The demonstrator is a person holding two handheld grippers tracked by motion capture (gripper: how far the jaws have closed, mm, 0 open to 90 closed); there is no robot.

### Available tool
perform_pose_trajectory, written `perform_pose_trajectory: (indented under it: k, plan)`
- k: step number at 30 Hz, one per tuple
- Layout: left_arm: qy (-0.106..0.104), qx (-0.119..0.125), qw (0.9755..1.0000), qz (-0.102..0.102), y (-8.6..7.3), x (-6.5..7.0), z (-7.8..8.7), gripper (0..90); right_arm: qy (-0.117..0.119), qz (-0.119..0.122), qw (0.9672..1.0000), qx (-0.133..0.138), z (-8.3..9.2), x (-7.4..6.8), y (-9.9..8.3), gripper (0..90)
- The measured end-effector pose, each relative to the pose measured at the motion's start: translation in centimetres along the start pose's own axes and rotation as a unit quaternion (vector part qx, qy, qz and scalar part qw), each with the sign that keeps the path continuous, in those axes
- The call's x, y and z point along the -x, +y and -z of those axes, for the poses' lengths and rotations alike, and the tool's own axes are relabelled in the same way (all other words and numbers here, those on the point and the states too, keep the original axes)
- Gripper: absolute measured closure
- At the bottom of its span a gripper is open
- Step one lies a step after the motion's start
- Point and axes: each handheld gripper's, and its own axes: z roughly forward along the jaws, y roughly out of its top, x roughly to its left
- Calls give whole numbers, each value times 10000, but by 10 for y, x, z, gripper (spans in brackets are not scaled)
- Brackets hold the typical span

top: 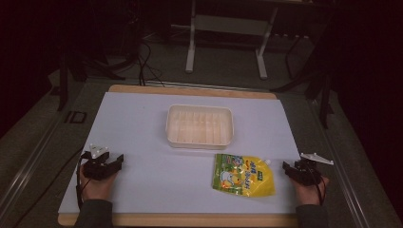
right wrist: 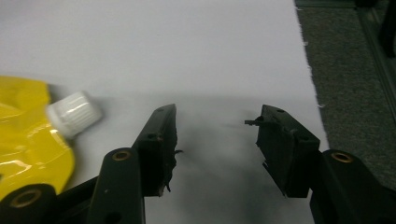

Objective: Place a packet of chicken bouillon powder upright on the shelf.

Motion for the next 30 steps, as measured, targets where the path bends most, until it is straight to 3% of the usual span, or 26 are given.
perform_pose_trajectory:
  k: [7, 16, 22, 23, 26, 30]
  plan:
    - [-103, 132, 9999, -22, -2, -1, 2, 403, 220, 182, 9995, -144, 4, -8, 2, 460]
    - [-32, 143, 9997, -189, -2, 3, 2, 399, 653, 407, 9965, -337, 15, -19, 2, 427]
    - [3, 145, 9996, -240, -3, 4, 2, 397, 908, 360, 9945, -386, 23, -21, -2, 404]
    - [11, 152, 9996, -239, -3, 4, 2, 398, 1069, 287, 9931, -393, 26, -21, -3, 399]
    - [15, 134, 9996, -237, -3, 4, 2, 397, 1260, 270, 9909, -401, 31, -24, -4, 391]
    - [25, 122, 9996, -255, -3, 4, 2, 397, 1392, 306, 9885, -495, 36, -29, -5, 387]
